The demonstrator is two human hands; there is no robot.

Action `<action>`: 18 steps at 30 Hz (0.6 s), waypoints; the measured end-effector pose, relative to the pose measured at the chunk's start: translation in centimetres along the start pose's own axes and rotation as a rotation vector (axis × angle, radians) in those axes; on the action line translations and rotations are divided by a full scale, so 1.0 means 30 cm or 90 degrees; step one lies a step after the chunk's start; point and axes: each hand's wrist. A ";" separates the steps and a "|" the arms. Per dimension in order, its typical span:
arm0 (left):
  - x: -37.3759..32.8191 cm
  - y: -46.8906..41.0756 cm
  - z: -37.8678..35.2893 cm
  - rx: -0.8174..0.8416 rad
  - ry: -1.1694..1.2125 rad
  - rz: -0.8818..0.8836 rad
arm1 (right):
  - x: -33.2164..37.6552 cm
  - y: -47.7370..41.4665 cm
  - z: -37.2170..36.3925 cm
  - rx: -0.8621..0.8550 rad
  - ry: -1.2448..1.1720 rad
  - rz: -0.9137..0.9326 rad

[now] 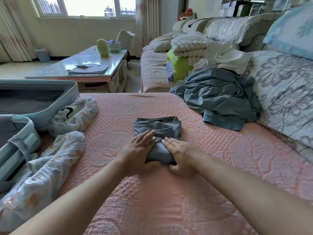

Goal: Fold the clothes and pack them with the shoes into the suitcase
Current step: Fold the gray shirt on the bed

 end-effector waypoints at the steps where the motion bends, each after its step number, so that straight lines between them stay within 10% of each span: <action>1: 0.008 0.015 -0.009 -0.034 -0.025 -0.046 | -0.001 -0.001 0.002 0.020 0.004 -0.014; 12: -0.008 0.024 0.066 0.012 0.124 0.070 | 0.015 0.001 0.074 0.066 -0.172 -0.120; 18: -0.009 0.049 0.170 -0.152 0.287 0.142 | -0.062 0.081 0.179 0.173 -0.443 -0.126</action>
Point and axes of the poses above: each hand's wrist, its own y-axis away from the middle knuckle, its own z-axis out of the back of the hand, x = y × z, and after that the axes turned 14 degrees about -z, right-handed
